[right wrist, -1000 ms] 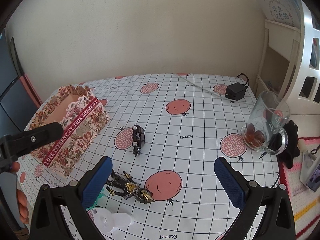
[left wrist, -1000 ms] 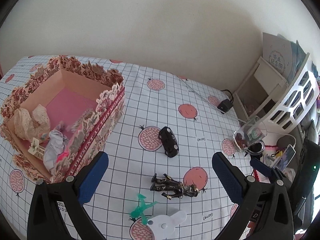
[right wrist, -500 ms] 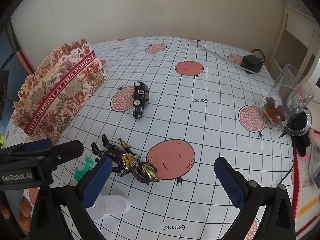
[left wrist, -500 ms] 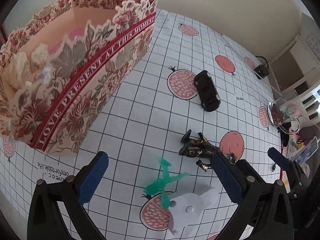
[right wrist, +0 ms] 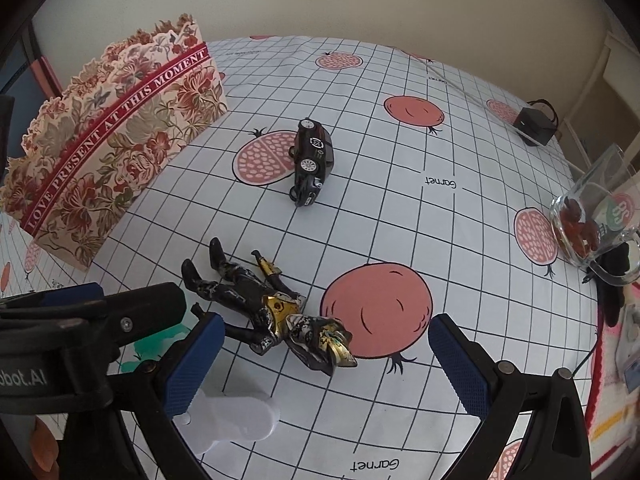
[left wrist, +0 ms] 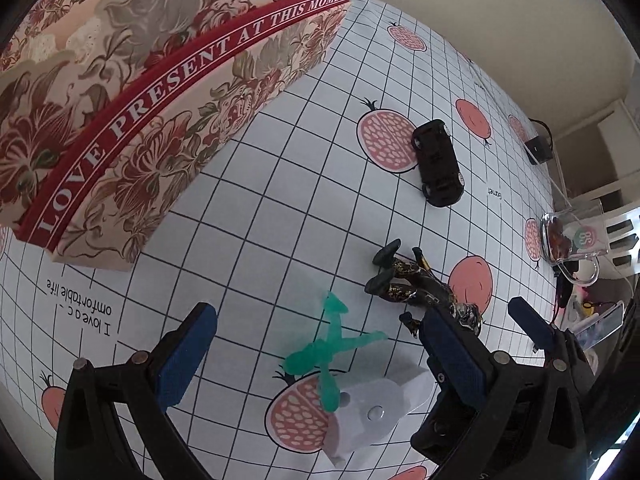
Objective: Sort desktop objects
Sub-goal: 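Move both tools toward the black-gold figurine and green toy on the table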
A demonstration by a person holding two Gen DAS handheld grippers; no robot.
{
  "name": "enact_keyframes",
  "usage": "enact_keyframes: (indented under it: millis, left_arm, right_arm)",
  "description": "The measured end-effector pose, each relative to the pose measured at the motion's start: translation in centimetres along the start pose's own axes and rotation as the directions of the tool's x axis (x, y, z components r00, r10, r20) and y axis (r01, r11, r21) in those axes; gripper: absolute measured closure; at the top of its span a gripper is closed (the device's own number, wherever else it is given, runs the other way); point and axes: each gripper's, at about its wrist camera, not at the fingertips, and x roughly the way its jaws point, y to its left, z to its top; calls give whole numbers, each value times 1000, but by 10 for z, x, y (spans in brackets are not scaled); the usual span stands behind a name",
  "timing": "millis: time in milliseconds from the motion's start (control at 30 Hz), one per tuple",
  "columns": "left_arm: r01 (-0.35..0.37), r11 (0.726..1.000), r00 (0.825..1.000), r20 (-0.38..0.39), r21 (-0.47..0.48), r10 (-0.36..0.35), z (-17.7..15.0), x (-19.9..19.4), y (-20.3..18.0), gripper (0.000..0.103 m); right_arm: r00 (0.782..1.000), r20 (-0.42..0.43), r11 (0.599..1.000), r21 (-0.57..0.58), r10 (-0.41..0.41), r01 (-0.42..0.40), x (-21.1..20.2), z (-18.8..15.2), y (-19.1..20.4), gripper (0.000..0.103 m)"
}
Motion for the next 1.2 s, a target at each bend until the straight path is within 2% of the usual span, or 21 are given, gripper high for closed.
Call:
enact_keyframes:
  millis: [200,500,633,800,900,1000,1133,1200]
  left_arm:
    - [15,998,1000,-12,-65,-15,-1,0,12,0]
    - [34,993,999,-24,-109,-37,-2,0,20,0]
    - [43,993,999,-24,-112,-46,-2,0,18,0]
    - [39,995,999,-33,-90,-42,-1,4,13,0]
    - [38,997,998,-45,-61,-41,-3,6,7,0]
    - [30,999,998,-60,-18,-31,-4,8,-2,0]
    - [0,999,997,-80,38,3,-7,13,-11,0]
    - [-6,999,996,-86,53,11,-8,15,-13,4]
  right_arm:
    - [1000,-10,999,-31,-23,23,9,3,14,1]
    - [999,-38,1000,10,-1,1,14,4,12,2]
    - [998,-63,998,51,-21,24,19,2,1,6]
    - [996,-89,984,172,-29,44,19,1,-27,8]
    - [995,-93,967,250,-25,47,18,0,-46,17]
    - [995,-101,945,321,-25,57,17,-2,-63,19]
    - [994,-104,928,370,-12,50,16,-3,-73,23]
    - [994,-107,926,375,-9,49,16,-2,-73,24]
